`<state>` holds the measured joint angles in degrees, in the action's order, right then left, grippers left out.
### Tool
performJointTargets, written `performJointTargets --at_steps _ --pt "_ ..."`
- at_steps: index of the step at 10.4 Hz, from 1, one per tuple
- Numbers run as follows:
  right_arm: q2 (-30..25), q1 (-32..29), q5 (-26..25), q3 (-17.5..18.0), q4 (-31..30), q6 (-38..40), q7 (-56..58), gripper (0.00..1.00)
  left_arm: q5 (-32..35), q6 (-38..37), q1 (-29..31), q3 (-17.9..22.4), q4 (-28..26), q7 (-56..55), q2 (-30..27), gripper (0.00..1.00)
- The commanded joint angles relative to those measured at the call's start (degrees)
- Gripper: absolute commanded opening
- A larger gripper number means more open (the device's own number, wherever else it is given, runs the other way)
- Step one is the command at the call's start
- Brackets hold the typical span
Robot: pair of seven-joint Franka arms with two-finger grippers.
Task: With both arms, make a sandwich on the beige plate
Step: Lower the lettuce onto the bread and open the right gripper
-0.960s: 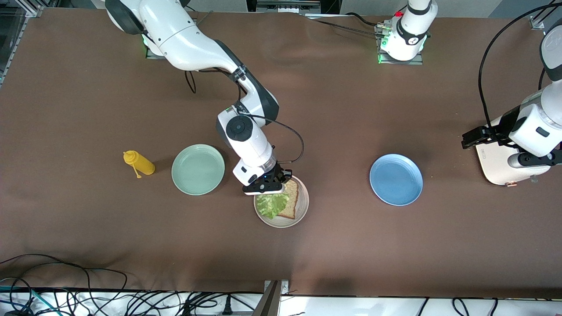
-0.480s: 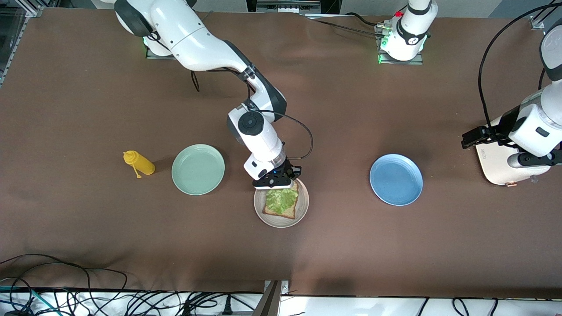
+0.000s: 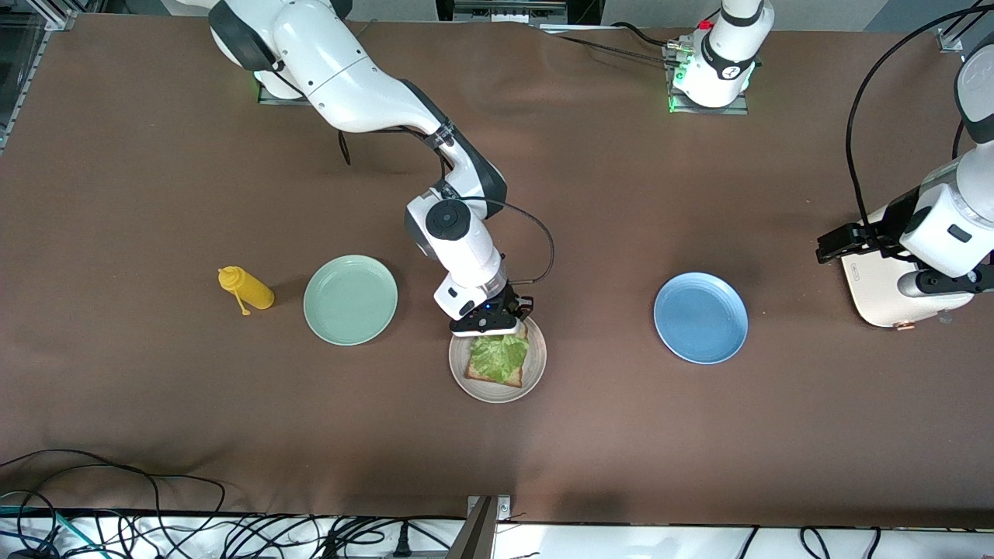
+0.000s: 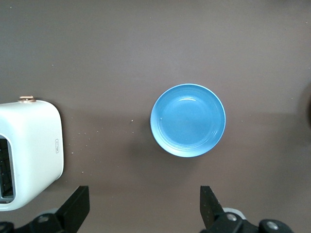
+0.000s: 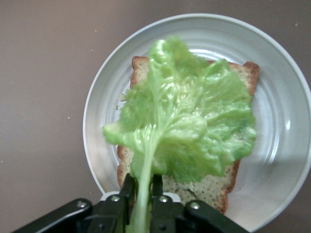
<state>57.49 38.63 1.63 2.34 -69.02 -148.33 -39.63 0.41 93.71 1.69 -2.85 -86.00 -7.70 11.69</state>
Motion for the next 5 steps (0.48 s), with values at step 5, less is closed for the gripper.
performJointTargets --at_steps 5 --pt "-7.72 -2.86 -0.75 -0.41 -3.30 9.35 3.93 1.00 1.17 -1.07 -0.19 -0.05 0.92 0.32 -0.09 1.00"
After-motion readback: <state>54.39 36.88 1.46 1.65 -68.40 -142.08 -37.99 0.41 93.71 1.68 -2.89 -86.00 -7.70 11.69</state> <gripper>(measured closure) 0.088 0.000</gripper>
